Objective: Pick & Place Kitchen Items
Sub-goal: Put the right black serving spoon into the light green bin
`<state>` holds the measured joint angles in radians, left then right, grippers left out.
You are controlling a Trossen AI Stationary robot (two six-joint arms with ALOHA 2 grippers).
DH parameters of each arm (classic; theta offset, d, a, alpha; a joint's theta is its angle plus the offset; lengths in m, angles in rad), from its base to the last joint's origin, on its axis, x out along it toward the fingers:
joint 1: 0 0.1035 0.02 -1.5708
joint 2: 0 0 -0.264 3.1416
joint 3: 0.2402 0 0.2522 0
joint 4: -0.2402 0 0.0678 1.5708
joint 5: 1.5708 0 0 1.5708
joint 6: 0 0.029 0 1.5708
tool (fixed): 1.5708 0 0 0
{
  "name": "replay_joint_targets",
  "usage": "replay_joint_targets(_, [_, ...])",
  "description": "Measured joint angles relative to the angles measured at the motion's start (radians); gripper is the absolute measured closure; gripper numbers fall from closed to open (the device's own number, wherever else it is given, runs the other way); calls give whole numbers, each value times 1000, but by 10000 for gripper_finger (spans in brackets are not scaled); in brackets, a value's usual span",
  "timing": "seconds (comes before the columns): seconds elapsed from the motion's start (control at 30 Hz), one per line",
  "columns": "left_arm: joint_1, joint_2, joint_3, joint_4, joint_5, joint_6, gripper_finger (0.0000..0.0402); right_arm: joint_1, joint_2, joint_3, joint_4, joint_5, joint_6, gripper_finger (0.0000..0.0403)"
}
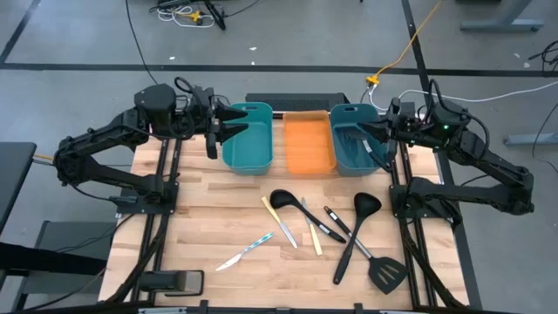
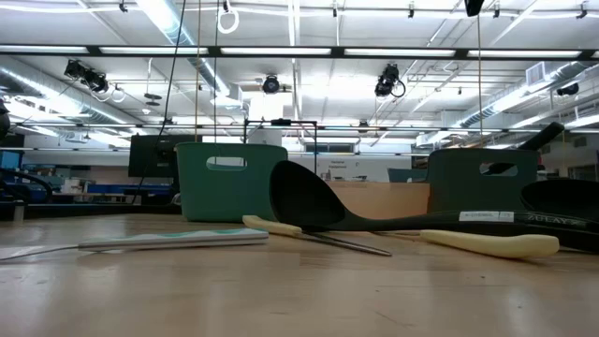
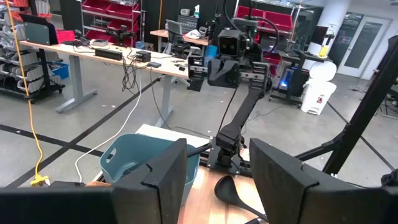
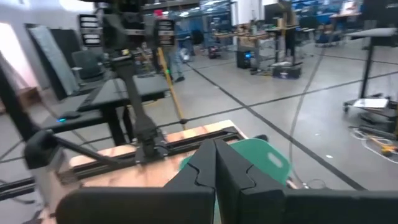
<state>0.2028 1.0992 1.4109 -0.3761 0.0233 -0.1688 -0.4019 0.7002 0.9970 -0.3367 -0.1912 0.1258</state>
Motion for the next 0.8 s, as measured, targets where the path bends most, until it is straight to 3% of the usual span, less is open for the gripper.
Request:
replay_joint_targets(0.37, [0, 0, 0, 0, 0, 2, 221, 143, 0, 0, 1, 1, 36, 403])
replay_joint_targets(0.8, [0, 0, 0, 0, -1, 1, 221, 265, 0, 0, 6, 80, -5, 403])
